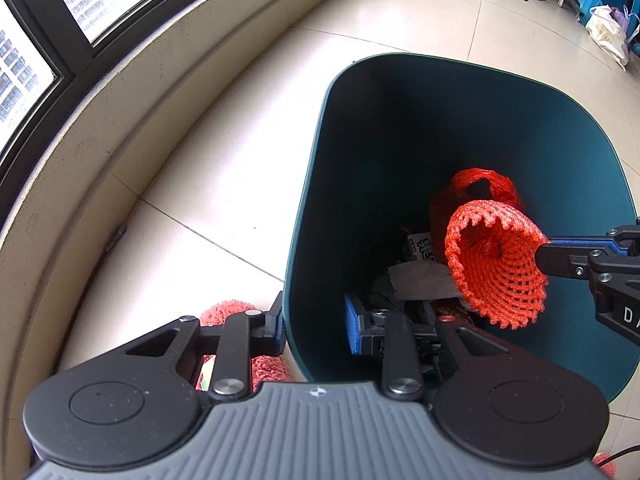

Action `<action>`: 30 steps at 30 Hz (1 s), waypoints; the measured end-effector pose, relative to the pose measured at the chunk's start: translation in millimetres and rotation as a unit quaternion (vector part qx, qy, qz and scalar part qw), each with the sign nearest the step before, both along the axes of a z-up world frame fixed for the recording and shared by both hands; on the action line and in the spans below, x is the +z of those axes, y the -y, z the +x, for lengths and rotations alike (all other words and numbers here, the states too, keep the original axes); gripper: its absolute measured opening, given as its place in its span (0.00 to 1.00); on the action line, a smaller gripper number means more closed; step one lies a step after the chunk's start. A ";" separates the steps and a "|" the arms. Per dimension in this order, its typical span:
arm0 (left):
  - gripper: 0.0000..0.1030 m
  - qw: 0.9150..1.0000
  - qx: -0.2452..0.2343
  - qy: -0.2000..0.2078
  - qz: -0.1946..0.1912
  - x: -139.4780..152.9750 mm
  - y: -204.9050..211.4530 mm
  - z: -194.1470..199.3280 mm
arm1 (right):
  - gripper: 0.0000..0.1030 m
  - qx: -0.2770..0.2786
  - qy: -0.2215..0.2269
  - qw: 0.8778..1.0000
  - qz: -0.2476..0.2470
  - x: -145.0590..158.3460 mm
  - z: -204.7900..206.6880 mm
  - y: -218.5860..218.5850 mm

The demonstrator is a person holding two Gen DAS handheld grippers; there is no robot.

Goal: Collect trash
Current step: 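Carry the orange mesh net over the teal bin and lower it inside, then move the right gripper to the pile and grasp the clear plastic bag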

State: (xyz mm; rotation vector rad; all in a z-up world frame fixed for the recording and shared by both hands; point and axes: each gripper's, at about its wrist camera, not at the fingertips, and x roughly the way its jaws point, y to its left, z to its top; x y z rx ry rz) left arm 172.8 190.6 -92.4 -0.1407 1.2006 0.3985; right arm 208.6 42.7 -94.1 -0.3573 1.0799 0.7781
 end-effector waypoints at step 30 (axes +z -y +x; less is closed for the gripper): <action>0.27 1.000 0.000 -0.002 0.015 0.5 5.4 1.1 | 0.42 -0.132 0.022 0.991 0.026 50.0 39.8 154.3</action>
